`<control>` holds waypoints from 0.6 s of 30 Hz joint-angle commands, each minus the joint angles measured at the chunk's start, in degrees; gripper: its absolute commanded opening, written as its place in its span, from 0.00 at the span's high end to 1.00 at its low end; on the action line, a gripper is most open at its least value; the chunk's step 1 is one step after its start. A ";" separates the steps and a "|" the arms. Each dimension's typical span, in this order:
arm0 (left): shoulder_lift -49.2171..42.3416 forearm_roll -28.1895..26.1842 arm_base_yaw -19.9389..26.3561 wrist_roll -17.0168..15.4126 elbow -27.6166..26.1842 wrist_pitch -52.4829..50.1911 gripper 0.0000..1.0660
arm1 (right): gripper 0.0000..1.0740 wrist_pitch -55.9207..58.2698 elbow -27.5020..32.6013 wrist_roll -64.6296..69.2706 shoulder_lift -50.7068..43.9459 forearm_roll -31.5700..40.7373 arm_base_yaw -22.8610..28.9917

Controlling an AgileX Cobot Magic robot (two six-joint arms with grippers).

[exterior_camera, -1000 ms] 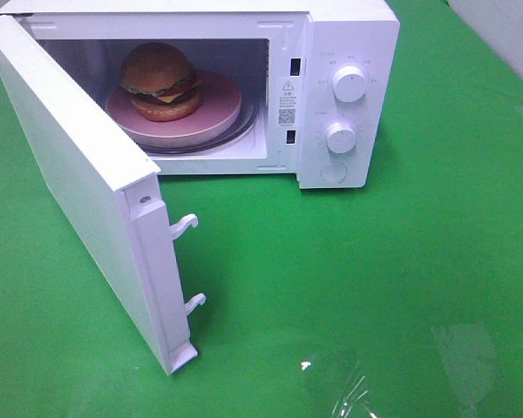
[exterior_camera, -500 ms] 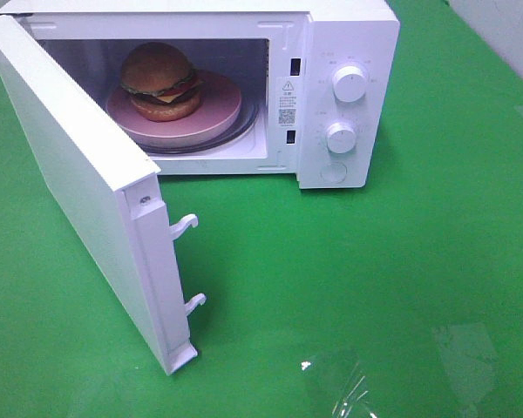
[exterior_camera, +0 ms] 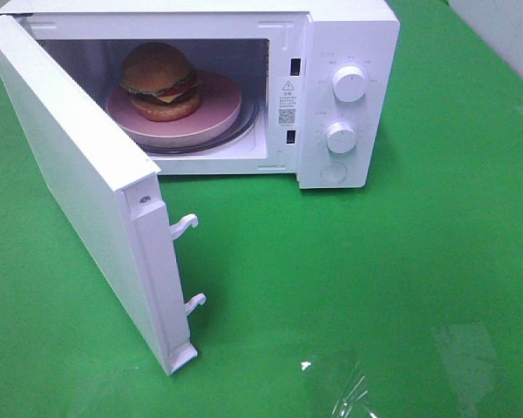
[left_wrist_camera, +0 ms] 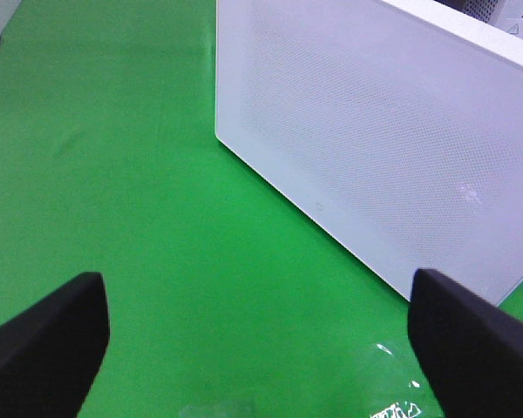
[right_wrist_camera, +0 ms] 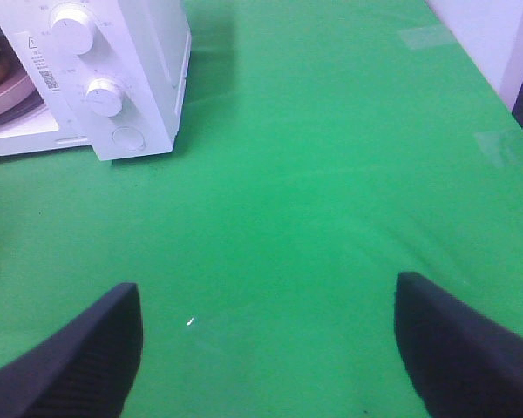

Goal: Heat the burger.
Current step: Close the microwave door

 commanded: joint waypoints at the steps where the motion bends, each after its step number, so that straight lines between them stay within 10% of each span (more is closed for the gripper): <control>1: -0.63 -0.46 0.17 -0.11 0.17 -0.52 0.20 | 0.29 -0.40 0.06 -0.52 -1.43 0.11 -0.34; 18: 0.40 -0.80 0.17 -0.06 0.17 -0.57 0.20 | 0.29 -0.40 0.06 -0.52 -1.43 0.11 -0.34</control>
